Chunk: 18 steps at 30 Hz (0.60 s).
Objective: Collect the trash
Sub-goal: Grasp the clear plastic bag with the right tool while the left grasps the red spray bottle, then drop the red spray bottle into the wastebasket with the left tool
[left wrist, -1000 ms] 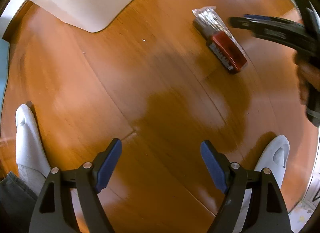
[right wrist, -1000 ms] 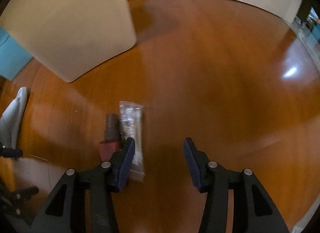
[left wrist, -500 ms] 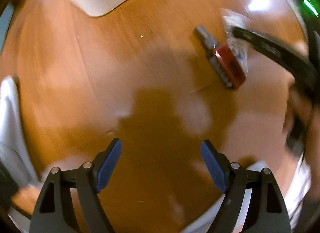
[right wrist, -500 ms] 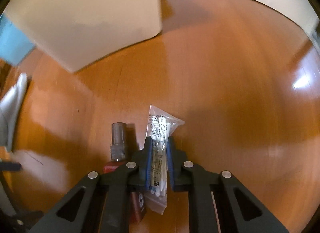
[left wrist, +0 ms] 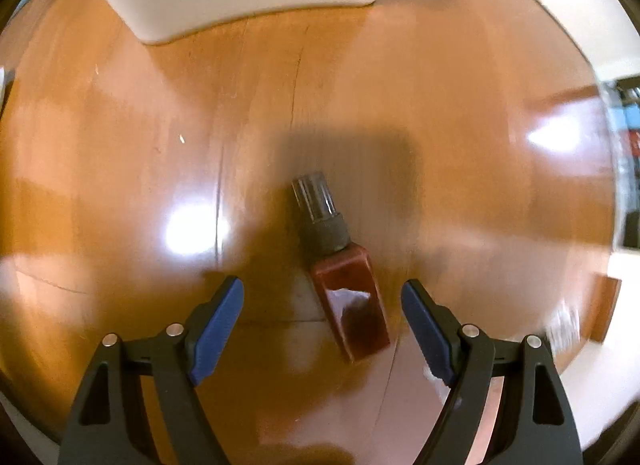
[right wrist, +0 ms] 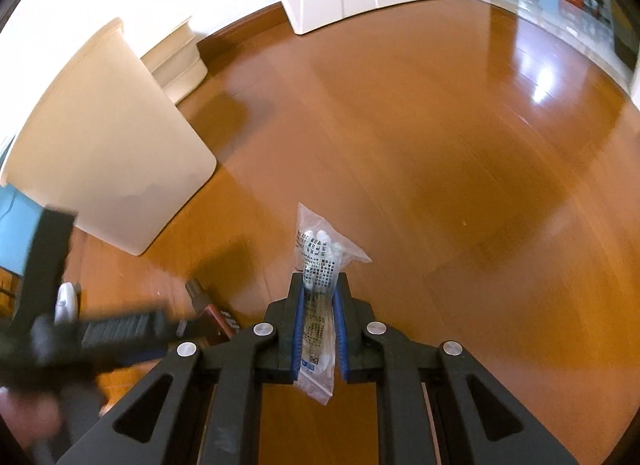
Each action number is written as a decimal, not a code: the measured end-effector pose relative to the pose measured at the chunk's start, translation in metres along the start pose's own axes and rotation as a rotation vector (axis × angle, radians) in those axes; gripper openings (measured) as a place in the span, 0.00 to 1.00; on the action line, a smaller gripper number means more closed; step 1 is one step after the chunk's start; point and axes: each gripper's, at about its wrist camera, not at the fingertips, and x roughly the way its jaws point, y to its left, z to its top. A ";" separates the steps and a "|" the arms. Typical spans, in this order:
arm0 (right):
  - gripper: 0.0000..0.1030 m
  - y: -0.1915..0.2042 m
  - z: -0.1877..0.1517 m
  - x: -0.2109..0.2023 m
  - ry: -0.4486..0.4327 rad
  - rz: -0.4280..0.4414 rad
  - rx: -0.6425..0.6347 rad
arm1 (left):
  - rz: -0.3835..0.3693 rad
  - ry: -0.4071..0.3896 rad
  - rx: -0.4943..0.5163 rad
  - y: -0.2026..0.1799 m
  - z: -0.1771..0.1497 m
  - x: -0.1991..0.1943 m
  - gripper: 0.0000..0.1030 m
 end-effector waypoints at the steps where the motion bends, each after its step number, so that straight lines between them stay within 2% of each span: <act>1: 0.14 -0.006 -0.003 -0.004 -0.001 0.000 0.006 | 0.008 0.020 -0.022 -0.001 0.001 0.006 0.78; 3: 0.13 -0.013 -0.007 -0.009 -0.004 0.002 0.019 | 0.031 0.034 -0.031 -0.001 0.002 0.015 0.78; 6: 0.14 -0.022 -0.014 -0.016 -0.022 0.002 0.057 | 0.089 0.014 0.018 -0.009 0.004 0.019 0.75; 8: 0.14 -0.026 -0.016 -0.020 -0.029 0.005 0.074 | 0.110 0.009 0.050 -0.013 0.006 0.016 0.55; 9: 0.14 -0.028 -0.017 -0.022 -0.033 0.004 0.079 | 0.099 0.006 0.090 -0.018 0.005 0.014 0.31; 15: 0.14 -0.029 -0.017 -0.024 -0.049 0.009 0.110 | 0.043 0.047 0.216 -0.011 0.011 0.006 0.29; 18: 0.14 -0.030 -0.021 -0.027 -0.054 0.009 0.129 | -0.006 0.009 0.337 -0.008 0.014 -0.025 0.29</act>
